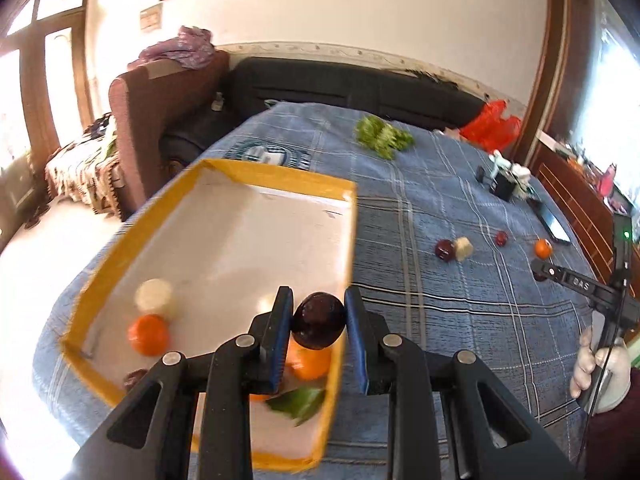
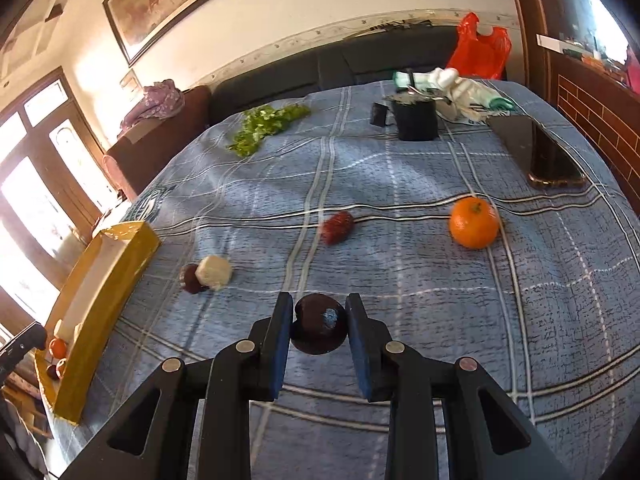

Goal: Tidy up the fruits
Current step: 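Carry both plums over the tray and open both tools to drop them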

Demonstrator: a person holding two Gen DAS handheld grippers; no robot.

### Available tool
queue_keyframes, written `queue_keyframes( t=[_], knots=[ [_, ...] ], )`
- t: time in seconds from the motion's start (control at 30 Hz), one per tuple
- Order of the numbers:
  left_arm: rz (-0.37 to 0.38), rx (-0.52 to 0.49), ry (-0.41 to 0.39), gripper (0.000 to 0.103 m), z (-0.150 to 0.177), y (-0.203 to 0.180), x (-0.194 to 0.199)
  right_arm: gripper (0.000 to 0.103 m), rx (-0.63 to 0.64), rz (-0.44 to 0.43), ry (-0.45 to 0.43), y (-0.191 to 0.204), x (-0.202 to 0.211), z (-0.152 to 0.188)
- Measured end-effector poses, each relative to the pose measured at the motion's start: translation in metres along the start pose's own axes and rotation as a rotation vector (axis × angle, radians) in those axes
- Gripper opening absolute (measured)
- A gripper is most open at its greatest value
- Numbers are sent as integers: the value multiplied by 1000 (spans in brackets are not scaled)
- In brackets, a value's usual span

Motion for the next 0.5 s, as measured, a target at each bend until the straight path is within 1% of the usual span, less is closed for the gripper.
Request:
queue_keyframes(
  t=[0.03,0.17,0.33,0.47,0.5],
  knots=[
    [-8,9,-6,26,-1,7,3,29,-3,-8,3,5,2,0],
    [-49,60,-19,26,-3,40,12,30,-27,-98,37,43,7,1],
    [-95,144,-12,26,2,83,15,30,16,-244,89,122,9,6],
    [-111,215,0,26,10,113,16,30,42,-365,158,192,2,23],
    [-113,225,2,26,11,118,17,30,41,-389,175,204,-1,27]
  ],
)
Point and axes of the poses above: each gripper's, at about its wrist camera, not at the fingertips, and x roughly against the way its jaws point, y to its left, z to its underside, the point moved 8 cm from there along -x, roughly the way its jaws point, and after that the axes turned 11 degrees about -y, right-handed, at the moved point
